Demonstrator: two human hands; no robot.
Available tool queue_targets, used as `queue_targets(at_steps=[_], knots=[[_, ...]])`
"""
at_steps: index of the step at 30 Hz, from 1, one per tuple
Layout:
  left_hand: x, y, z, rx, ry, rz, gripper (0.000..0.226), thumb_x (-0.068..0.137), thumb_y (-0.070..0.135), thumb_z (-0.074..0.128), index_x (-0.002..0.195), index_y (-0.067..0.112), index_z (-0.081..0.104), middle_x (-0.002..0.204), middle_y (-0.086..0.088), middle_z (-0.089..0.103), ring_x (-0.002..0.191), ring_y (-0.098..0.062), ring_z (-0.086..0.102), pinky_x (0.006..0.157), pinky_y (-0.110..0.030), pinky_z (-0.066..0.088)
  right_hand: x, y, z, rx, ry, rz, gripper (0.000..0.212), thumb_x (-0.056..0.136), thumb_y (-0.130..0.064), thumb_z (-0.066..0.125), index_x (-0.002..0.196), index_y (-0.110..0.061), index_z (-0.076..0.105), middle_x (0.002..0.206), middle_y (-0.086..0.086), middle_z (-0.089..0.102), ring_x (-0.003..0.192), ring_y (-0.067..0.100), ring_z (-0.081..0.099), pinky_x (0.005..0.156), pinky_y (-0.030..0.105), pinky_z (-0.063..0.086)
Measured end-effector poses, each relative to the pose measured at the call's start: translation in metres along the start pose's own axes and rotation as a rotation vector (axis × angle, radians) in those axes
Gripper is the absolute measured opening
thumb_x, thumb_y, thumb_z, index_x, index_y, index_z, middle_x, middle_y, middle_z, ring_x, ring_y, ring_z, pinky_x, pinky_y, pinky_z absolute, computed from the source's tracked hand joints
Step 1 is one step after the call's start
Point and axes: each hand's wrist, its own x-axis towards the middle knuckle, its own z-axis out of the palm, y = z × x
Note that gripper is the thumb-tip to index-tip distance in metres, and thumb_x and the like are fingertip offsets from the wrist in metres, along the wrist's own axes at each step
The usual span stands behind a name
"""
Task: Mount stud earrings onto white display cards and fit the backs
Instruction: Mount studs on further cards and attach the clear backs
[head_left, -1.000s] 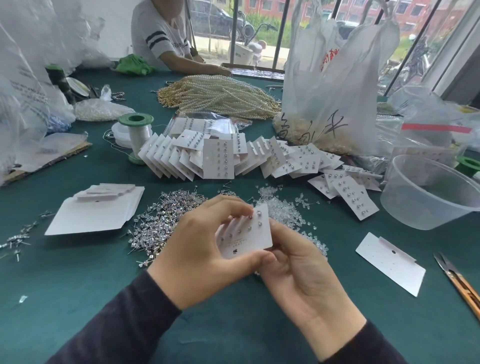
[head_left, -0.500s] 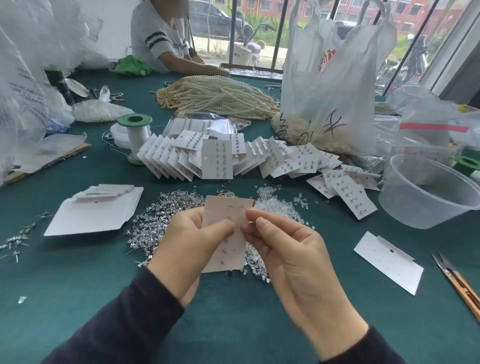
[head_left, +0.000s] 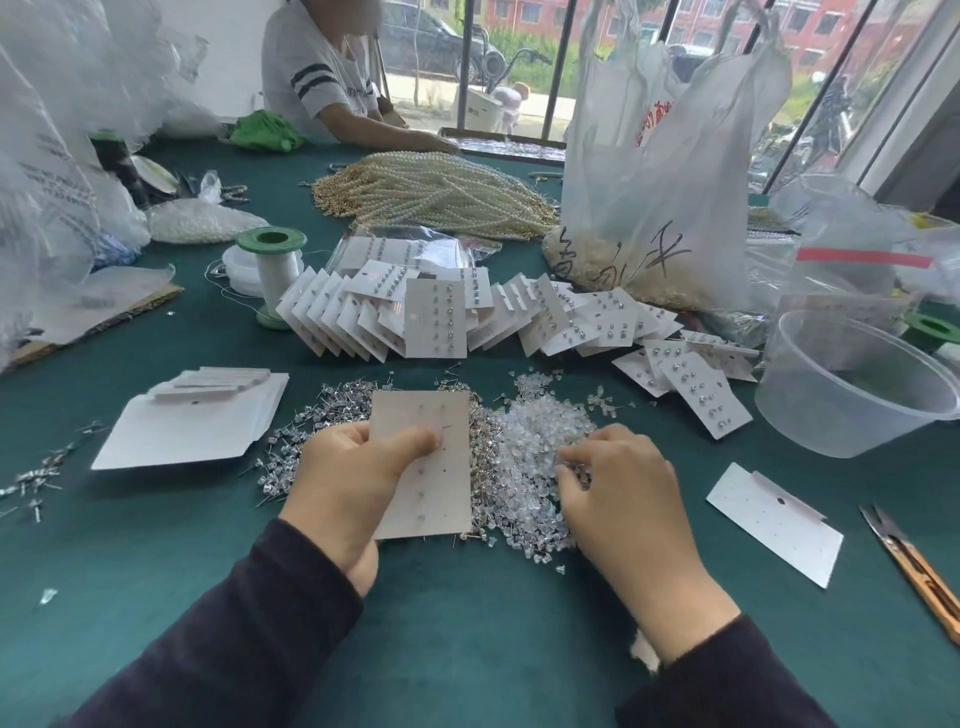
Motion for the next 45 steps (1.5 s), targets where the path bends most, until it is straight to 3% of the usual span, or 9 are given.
queue_targets(at_steps=[5, 9, 12, 15, 23, 31, 36, 41, 45], knots=[[-0.003, 0.001, 0.002, -0.003, -0.002, -0.012, 0.011, 0.075, -0.003, 0.065, 0.077, 0.007, 0.063, 0.064, -0.005, 0.072, 0.068, -0.025, 0.066, 0.062, -0.036, 0.053, 0.001, -0.003, 0.004, -0.054, 0.081, -0.033, 0.017, 0.088, -0.019, 0.054, 0.086, -0.018, 0.071, 0.091, -0.002, 0.062, 0.09, 0.019, 0.053, 0.075, 0.03, 0.028], [-0.005, 0.002, 0.004, -0.004, -0.014, -0.029, 0.011, 0.075, -0.005, 0.065, 0.075, 0.006, 0.062, 0.065, -0.008, 0.071, 0.069, -0.027, 0.066, 0.064, -0.039, 0.054, 0.002, -0.003, 0.002, 0.069, 0.097, -0.036, 0.007, 0.083, -0.013, 0.059, 0.079, -0.015, 0.064, 0.082, 0.0, 0.062, 0.082, 0.02, 0.055, 0.078, 0.033, 0.041], [-0.006, 0.003, 0.004, 0.001, -0.035, -0.038, 0.01, 0.076, -0.005, 0.063, 0.077, 0.004, 0.063, 0.075, -0.013, 0.071, 0.071, -0.027, 0.065, 0.067, -0.041, 0.054, 0.0, -0.004, -0.001, 0.248, 0.14, -0.013, 0.009, 0.078, -0.009, 0.062, 0.073, -0.016, 0.06, 0.072, -0.006, 0.061, 0.073, 0.011, 0.054, 0.068, 0.012, 0.039], [-0.006, 0.002, 0.004, 0.003, -0.041, -0.054, 0.008, 0.077, -0.005, 0.062, 0.078, 0.003, 0.062, 0.079, -0.015, 0.069, 0.072, -0.028, 0.064, 0.07, -0.042, 0.054, -0.002, -0.006, -0.004, 0.391, 0.166, -0.006, 0.015, 0.076, -0.007, 0.065, 0.068, -0.019, 0.06, 0.062, -0.011, 0.06, 0.066, 0.003, 0.055, 0.059, 0.006, 0.037], [-0.005, -0.008, 0.006, 0.037, 0.001, -0.033, 0.01, 0.076, -0.003, 0.065, 0.072, 0.006, 0.064, 0.058, -0.005, 0.07, 0.051, -0.017, 0.066, 0.045, -0.029, 0.055, -0.01, -0.018, -0.008, 0.658, 0.181, -0.04, 0.019, 0.074, -0.006, 0.07, 0.067, -0.023, 0.063, 0.066, -0.014, 0.064, 0.065, 0.005, 0.061, 0.063, 0.014, 0.045], [-0.007, -0.02, 0.015, 0.168, 0.072, 0.084, 0.029, 0.076, -0.005, 0.064, 0.051, 0.011, 0.065, 0.051, 0.0, 0.067, 0.047, -0.016, 0.062, 0.043, -0.026, 0.051, -0.021, -0.034, 0.005, 0.544, 0.241, -0.246, 0.008, 0.074, -0.01, 0.067, 0.072, -0.017, 0.065, 0.066, -0.01, 0.063, 0.065, 0.007, 0.057, 0.061, 0.01, 0.042], [-0.01, -0.022, 0.017, 0.206, 0.098, 0.145, 0.028, 0.075, -0.004, 0.065, 0.053, 0.014, 0.065, 0.053, -0.001, 0.067, 0.05, -0.017, 0.061, 0.041, -0.024, 0.05, -0.019, -0.038, 0.014, 0.462, 0.256, -0.304, 0.008, 0.075, -0.004, 0.069, 0.073, -0.01, 0.064, 0.072, -0.001, 0.06, 0.062, 0.012, 0.056, 0.061, 0.023, 0.045], [-0.012, -0.021, 0.019, 0.237, 0.104, 0.162, 0.022, 0.076, -0.003, 0.065, 0.059, 0.012, 0.066, 0.072, -0.018, 0.069, 0.064, -0.026, 0.061, 0.063, -0.043, 0.055, -0.02, -0.04, 0.016, 0.456, 0.241, -0.303, 0.007, 0.077, -0.005, 0.066, 0.075, -0.011, 0.062, 0.075, -0.002, 0.057, 0.062, 0.012, 0.055, 0.061, 0.023, 0.043], [-0.012, -0.021, 0.018, 0.231, 0.1, 0.156, 0.02, 0.076, -0.001, 0.065, 0.061, 0.011, 0.067, 0.08, -0.023, 0.07, 0.067, -0.028, 0.062, 0.067, -0.05, 0.054, -0.019, -0.041, 0.015, 0.449, 0.241, -0.295, 0.009, 0.078, -0.006, 0.068, 0.075, -0.012, 0.061, 0.074, -0.004, 0.055, 0.061, 0.009, 0.052, 0.06, 0.019, 0.041]])
